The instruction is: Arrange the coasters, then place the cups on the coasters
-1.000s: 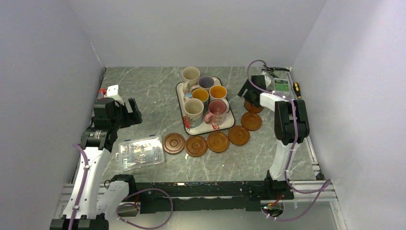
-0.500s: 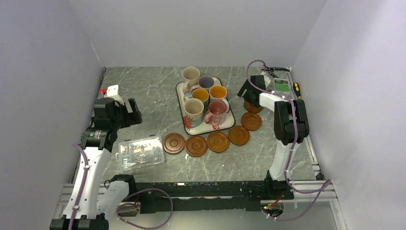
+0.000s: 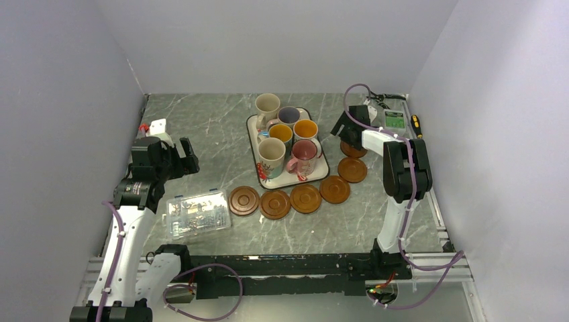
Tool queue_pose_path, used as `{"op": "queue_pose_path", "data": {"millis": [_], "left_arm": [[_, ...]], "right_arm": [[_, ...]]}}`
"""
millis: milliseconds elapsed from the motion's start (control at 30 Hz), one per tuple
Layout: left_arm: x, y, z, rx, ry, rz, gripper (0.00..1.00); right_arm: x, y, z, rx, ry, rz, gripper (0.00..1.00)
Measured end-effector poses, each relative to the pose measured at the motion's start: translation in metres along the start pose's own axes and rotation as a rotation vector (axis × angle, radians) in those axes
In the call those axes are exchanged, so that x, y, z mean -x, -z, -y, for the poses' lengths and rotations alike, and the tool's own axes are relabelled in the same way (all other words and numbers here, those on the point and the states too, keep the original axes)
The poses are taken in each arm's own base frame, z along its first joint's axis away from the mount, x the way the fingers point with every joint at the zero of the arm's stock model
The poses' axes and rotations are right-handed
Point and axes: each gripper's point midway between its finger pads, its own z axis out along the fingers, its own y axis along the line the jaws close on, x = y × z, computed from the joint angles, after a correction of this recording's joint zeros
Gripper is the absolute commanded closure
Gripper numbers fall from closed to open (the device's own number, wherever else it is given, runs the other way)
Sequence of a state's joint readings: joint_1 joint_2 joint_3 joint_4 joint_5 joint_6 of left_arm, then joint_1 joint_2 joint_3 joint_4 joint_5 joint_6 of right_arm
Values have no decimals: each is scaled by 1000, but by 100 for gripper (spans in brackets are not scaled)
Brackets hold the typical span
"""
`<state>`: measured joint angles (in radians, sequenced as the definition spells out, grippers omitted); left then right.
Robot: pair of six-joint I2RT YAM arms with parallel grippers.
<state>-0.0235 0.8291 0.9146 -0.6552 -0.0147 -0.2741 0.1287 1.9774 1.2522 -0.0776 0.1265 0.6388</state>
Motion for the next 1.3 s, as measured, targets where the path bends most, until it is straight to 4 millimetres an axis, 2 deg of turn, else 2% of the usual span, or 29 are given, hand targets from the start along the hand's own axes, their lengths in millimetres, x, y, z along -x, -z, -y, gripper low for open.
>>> {"op": "queue_pose_path", "data": {"millis": [433, 633, 733, 833, 967, 1067, 1167, 1300], "left_arm": [[0, 0, 1, -4, -2, -1, 6], [0, 0, 1, -3, -3, 0, 6], [0, 0, 0, 2, -3, 1, 6], [0, 0, 0, 2, -3, 2, 6], [1, 0, 0, 2, -3, 4, 6], [1, 2, 1, 0, -3, 9, 6], [2, 2, 1, -1, -3, 14, 6], [3, 4, 1, -2, -3, 18, 6]], "right_arm": [[0, 0, -8, -1, 27, -33, 13], [13, 4, -19, 18, 59, -26, 11], [20, 15, -23, 30, 75, -16, 11], [32, 39, -31, 61, 89, 8, 11], [50, 89, -45, 129, 100, 73, 11], [53, 127, -55, 159, 114, 108, 11], [34, 160, -70, 188, 148, 109, 10], [-12, 194, -83, 199, 198, 69, 10]]}}
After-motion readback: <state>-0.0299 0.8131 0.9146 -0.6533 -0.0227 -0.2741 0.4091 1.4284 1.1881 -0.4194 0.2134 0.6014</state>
